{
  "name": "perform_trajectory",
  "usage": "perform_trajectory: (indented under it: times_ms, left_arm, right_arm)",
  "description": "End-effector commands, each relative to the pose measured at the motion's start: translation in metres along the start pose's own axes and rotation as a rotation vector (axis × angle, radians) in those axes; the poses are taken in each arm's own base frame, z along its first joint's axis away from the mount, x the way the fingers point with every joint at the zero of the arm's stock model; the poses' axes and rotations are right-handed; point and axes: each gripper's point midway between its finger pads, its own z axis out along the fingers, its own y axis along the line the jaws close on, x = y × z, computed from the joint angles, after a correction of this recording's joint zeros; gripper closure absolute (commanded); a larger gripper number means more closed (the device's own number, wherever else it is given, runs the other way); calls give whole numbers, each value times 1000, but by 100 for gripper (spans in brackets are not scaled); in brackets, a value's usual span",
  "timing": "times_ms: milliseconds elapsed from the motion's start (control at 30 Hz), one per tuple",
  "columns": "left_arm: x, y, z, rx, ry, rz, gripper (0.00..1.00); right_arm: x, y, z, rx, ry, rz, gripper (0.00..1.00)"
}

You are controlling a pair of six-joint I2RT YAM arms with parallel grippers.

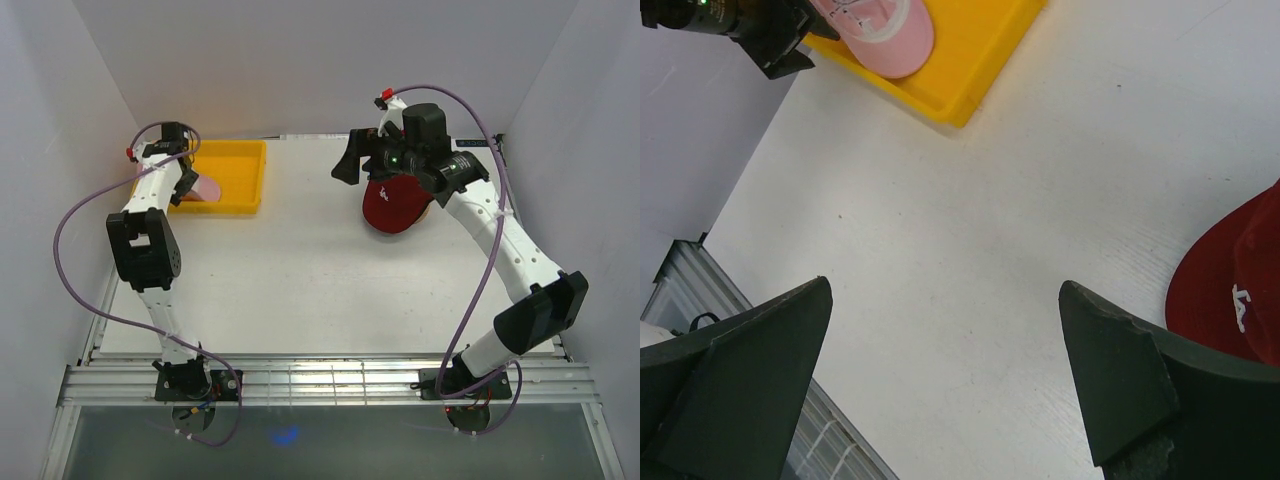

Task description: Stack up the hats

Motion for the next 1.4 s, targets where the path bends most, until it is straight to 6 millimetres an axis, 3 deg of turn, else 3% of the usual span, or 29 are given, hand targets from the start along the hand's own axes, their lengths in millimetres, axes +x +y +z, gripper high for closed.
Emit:
perform_trajectory:
  times_ms: [0, 333, 433, 500, 567, 600, 767, 1133, 1367]
  left_arm:
    - [-15, -15, -7, 55, -53, -47, 37]
    - [-8, -16, 10, 35, -48, -17, 44]
    - [-12, -19, 0, 71, -50, -35, 43]
    - [-20, -22, -17, 121, -64, -73, 43]
    - [-17, -16, -24, 136, -66, -85, 43]
    - [-27, -15, -39, 165, -92, -111, 43]
    - [-34, -8, -45, 165, -130, -110, 39]
    - [-19, -15, -8, 75, -78, -74, 37]
    - [-2, -40, 22, 117, -35, -39, 39]
  right_arm:
    - [-18, 14, -12, -4, -72, -75, 0]
    - [-8, 7, -16, 24, -59, -92, 0]
    - [-10, 7, -19, 27, -67, -99, 0]
    - [-9, 8, -18, 25, -65, -100, 0]
    - [-8, 6, -17, 27, -63, -96, 0]
    - [-7, 7, -17, 27, -62, -96, 0]
    - [-8, 6, -19, 33, -69, -97, 0]
    - [-7, 6, -24, 41, -59, -99, 0]
    - [2, 1, -23, 53, -38, -105, 0]
